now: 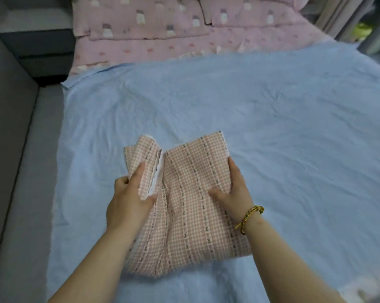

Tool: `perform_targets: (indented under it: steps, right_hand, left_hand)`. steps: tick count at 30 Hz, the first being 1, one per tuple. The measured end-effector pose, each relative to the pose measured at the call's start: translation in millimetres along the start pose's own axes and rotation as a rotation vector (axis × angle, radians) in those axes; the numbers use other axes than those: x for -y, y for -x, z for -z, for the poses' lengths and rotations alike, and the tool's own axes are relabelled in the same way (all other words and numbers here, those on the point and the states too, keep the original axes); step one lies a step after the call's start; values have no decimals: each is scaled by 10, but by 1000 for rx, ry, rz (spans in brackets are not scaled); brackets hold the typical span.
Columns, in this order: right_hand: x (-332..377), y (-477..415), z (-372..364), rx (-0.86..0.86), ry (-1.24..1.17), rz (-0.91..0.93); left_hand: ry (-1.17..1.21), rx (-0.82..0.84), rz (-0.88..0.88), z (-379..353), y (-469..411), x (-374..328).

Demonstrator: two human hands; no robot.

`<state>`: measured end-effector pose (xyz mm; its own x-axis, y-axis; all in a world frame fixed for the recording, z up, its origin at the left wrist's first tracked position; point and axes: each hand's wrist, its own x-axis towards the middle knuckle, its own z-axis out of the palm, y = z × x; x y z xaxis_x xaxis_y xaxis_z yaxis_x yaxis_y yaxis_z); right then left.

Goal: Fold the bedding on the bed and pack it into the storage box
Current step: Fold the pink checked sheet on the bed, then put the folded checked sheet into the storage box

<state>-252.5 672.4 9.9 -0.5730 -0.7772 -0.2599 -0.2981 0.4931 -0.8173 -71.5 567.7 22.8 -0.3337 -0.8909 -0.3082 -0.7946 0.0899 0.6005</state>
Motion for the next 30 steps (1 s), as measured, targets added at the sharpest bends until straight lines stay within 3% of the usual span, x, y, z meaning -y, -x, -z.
perform_targets:
  steps: [6,11,23,30]
  right_hand:
    - [-93,720,830,-181,-40,-69]
    - [-437,1590,1550,-348,-53,-143]
    - [-2134,4467,3269,-853,-177,-485]
    - [-2921,5205,3733,-1037,-266,-661]
  left_hand:
    - [-10,56,-197,-233,572,-773]
    - [-72,194,-446,-920,1408,-1642]
    - [-191,656,-1065,-3019,4317,-3053]
    - [-262,887,-1184,-3964,5166,-3431]
